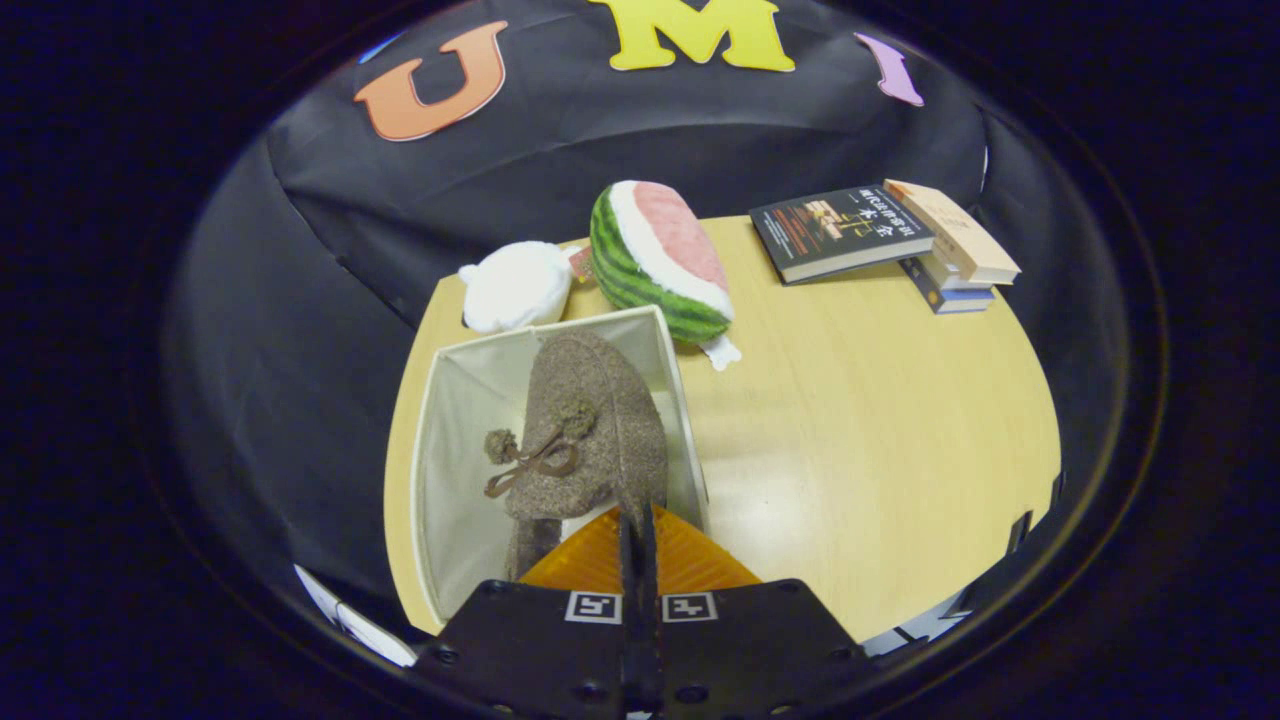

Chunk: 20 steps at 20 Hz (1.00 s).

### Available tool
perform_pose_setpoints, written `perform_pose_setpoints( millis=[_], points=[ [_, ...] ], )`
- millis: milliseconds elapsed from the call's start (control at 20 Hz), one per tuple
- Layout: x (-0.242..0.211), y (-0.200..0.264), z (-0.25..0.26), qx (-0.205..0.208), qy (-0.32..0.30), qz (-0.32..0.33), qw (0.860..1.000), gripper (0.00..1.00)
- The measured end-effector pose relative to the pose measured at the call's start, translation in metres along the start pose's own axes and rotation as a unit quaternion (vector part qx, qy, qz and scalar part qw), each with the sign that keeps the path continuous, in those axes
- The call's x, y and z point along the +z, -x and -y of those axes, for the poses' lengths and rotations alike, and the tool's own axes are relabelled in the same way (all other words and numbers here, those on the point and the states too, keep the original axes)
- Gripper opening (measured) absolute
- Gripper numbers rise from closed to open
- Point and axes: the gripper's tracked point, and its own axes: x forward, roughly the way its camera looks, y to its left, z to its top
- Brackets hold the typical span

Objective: Open the storage box then place both shoes into the box .Put the left shoe in first, then the right shoe, with the right side of both shoes facing outward in a uniform manner.

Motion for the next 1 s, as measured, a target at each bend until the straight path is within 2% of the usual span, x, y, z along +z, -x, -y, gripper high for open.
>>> perform_pose_setpoints(
  millis=[300, 400, 500, 600, 750, 950, 1000],
  points=[
    [-0.009, -0.017, 0.019, -0.053, 0.012, 0.000, 0.999, 0.00],
    [-0.010, -0.019, 0.014, -0.048, 0.016, -0.002, 0.999, 0.02],
    [-0.007, -0.017, 0.010, -0.042, 0.018, 0.006, 0.999, 0.11],
    [0.000, -0.009, 0.006, -0.033, 0.029, 0.025, 0.999, 0.14],
    [0.011, 0.011, 0.006, -0.022, 0.045, 0.057, 0.997, 0.39],
    [0.029, 0.050, 0.014, -0.014, 0.062, 0.112, 0.992, 0.79],
    [0.036, 0.060, 0.017, -0.011, 0.067, 0.130, 0.989, 0.84]
  ],
)
